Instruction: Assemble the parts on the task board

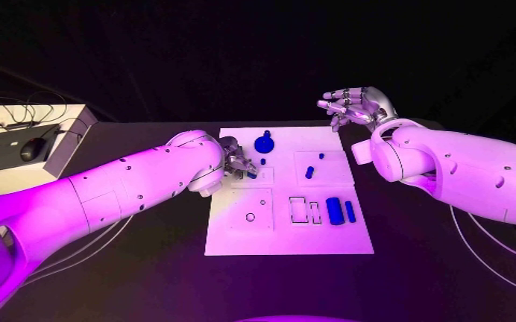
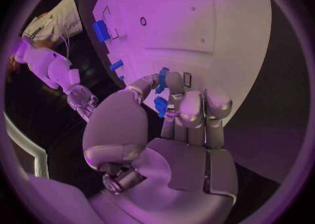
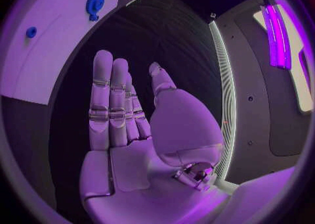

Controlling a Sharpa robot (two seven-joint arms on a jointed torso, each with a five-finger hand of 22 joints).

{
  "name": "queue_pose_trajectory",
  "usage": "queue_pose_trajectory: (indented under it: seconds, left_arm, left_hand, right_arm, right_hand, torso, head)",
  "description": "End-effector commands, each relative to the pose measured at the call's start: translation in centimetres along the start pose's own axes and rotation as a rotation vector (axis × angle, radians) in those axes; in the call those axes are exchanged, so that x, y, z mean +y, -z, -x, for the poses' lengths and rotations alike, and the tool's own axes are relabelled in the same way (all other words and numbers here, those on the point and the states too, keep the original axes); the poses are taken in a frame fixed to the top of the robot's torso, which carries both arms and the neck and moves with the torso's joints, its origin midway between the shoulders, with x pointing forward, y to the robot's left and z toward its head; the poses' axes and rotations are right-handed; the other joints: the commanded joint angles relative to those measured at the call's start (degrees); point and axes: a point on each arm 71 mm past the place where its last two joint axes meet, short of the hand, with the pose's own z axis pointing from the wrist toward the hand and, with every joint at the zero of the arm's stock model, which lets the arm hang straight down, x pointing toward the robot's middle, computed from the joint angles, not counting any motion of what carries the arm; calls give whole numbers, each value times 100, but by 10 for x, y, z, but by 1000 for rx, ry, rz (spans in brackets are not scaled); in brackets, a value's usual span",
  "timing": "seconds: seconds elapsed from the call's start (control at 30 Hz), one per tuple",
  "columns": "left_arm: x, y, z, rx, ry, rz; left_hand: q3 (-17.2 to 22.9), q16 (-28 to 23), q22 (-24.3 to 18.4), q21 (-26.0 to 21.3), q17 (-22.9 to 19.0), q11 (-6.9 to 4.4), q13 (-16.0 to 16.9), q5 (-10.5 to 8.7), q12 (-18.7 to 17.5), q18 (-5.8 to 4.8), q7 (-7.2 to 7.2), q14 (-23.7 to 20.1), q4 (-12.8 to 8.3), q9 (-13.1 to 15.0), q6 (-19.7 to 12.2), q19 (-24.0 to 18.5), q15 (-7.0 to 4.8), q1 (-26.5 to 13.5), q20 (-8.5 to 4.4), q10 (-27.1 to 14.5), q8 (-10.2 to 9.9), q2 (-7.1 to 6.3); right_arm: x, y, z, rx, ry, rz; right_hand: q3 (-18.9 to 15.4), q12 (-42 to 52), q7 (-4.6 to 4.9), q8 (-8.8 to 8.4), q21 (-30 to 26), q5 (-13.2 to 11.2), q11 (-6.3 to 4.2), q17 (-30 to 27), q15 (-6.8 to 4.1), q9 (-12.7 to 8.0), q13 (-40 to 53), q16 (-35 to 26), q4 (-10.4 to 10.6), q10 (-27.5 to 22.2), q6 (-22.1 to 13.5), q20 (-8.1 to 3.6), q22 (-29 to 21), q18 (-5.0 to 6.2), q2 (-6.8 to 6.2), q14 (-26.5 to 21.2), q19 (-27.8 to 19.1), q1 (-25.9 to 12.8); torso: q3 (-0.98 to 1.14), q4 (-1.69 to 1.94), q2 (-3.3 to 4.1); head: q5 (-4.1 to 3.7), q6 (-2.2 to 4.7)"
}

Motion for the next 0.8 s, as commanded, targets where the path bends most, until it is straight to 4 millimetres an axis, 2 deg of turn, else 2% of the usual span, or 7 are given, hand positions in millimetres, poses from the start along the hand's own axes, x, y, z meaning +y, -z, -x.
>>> queue_pose_trajectory:
  seconds: [0.03, 0.17, 0.5, 0.8]
  left_arm:
    - [1, -1, -12, 65, -40, 15]
    - [1, -1, -12, 63, -37, 15]
    - [0, -2, -12, 55, -27, 10]
    - [0, -3, -10, 38, -13, 7]
  left_hand:
    - [335, 12, 13, 3, -25, -303, -40, -10, 34, -67, -604, -3, -444, 1586, 868, 49, -44, 96, -9, 493, 130, 184]
    - [155, 7, 21, -14, -60, -300, -74, -16, 58, -67, -599, -6, -416, 1583, 859, 47, -42, 133, -7, 477, 114, 230]
    - [4, 8, 33, -35, -93, -294, -120, -45, 83, -67, -604, -11, -331, 1583, 865, 44, -39, 147, -2, 472, 110, 218]
    - [-463, 4, 47, -66, -131, -301, -149, -119, 112, -68, -623, -20, -176, 1590, 862, 46, -42, 169, -5, 457, 117, 287]
  right_arm:
    - [0, 0, -1, 13, -1, 7]
    - [0, 0, -1, 13, -1, 7]
    - [0, 0, -1, 14, -1, 8]
    - [0, 0, -1, 13, -1, 7]
  right_hand:
    - [-9, 18, 46, 17, 24, 27, -34, 7, 19, -2, -4, -18, 17, -26, -11, -14, -6, 117, 7, 27, 81, -43]
    - [-9, 18, 46, 17, 24, 27, -34, 7, 19, -2, -4, -18, 17, -26, -11, -14, -6, 117, 7, 27, 81, -43]
    - [-9, 17, 51, 14, 29, 32, -31, 8, 22, -2, -3, -21, 17, -32, -19, -11, -35, 118, 8, 23, 80, -51]
    - [-9, 17, 51, 14, 29, 32, -31, 8, 22, -2, -3, -21, 17, -32, -19, -11, -35, 118, 8, 23, 80, -51]
  torso:
    - [1, 3, -4]
    - [0, 5, -2]
    - [-1, -4, -2]
    - [2, -2, -2]
  head:
    - [-6, -5]
    - [-6, 1]
    - [-3, 5]
    - [-18, 21]
